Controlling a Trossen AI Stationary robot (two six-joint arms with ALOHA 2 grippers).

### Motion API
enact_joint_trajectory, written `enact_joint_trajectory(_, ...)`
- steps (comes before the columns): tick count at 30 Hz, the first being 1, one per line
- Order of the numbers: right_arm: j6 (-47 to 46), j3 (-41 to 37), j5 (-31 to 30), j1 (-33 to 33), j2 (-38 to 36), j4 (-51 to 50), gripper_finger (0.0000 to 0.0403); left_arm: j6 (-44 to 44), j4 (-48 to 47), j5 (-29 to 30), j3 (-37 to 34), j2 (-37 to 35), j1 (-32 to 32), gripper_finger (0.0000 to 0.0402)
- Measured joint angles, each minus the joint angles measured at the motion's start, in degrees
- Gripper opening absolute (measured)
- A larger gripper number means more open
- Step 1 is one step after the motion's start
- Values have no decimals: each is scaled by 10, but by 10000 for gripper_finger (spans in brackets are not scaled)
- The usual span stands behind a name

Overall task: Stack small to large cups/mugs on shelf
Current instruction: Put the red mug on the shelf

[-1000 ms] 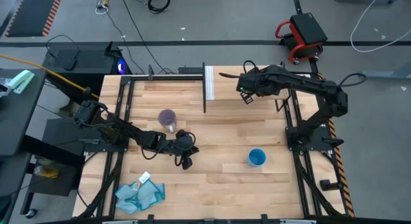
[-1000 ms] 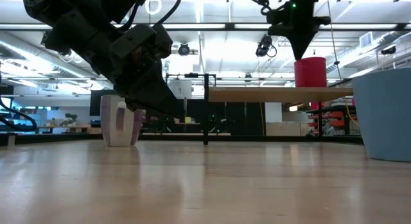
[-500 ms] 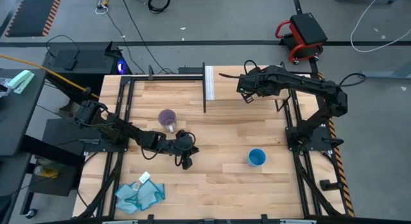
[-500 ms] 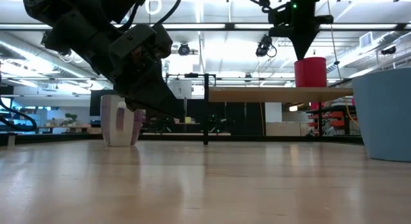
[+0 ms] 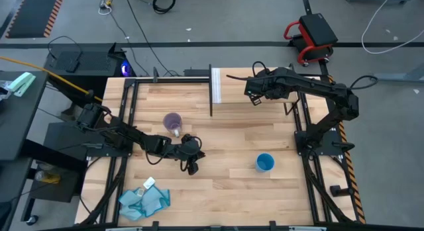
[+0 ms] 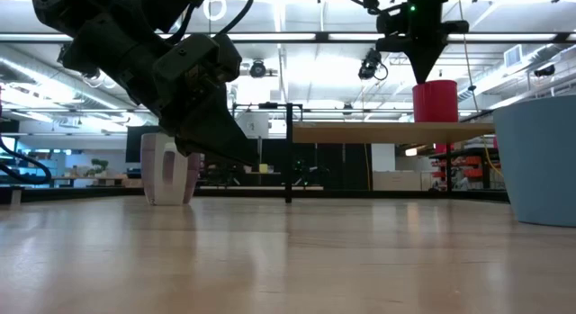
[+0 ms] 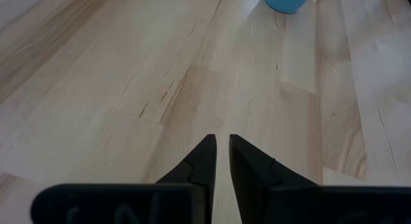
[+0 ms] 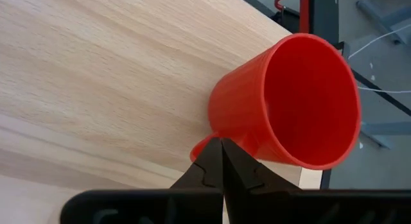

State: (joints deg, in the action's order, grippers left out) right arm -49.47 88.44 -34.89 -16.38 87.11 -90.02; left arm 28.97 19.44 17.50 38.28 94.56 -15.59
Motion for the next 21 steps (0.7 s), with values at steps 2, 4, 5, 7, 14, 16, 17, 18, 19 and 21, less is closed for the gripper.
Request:
enact_joint_trajectory(2,-9,-3,0,0,0,0,0,0,0,0,0,0,0,52)
enact_joint_trajectory(4,-12,-12,1,0,0,1,0,0,0,0,0,0,0,51)
enact_joint_trajectory(5,-14,-18,1,2,-1,0,0,-1,0,0,0,0,0,51)
enact_joint_trajectory(7,-17,-32,2,4,-1,0,0,-1,0,0,0,0,0,50)
enact_joint_trajectory(14,-29,-67,-9,5,-13,-2,0,-11,0,0,0,0,0,51)
enact_joint_trajectory(16,-30,-70,-20,9,-22,1,0,-11,1,0,0,0,0,50)
enact_joint_trajectory(17,-30,-70,-24,11,-27,-1,0,-12,2,0,0,0,0,51)
enact_joint_trajectory(18,-30,-70,-26,12,-32,0,0,-12,3,0,0,0,0,51)
enact_joint_trajectory(19,-31,-68,-29,12,-37,0,0,-12,3,0,0,0,0,52)
enact_joint_trajectory(21,-31,-68,-30,12,-50,0,0,-12,4,0,0,0,0,52)
